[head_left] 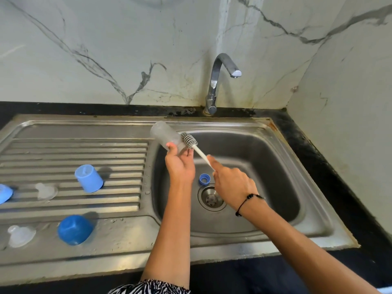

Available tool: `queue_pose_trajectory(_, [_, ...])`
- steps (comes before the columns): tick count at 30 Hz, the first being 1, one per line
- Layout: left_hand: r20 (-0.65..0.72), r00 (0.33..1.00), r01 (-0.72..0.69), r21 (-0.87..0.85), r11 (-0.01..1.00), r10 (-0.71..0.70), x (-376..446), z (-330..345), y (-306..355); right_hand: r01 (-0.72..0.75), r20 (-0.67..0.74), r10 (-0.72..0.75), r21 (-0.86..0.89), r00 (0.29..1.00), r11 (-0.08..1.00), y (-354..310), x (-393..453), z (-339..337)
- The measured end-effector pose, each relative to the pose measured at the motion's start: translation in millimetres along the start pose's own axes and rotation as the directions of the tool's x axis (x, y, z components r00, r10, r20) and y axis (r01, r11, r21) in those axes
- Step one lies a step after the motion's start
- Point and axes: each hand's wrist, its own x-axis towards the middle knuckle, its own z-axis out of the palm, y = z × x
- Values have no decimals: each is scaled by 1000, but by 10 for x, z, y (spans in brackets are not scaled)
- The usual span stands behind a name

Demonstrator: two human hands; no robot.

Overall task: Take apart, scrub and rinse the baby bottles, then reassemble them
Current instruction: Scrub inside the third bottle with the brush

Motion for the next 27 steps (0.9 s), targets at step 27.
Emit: queue_pose_trajectory(27, [21,985,170,86,982,-173,26,-90,-9,-17,1,17,-48,1000,999,57,53,62])
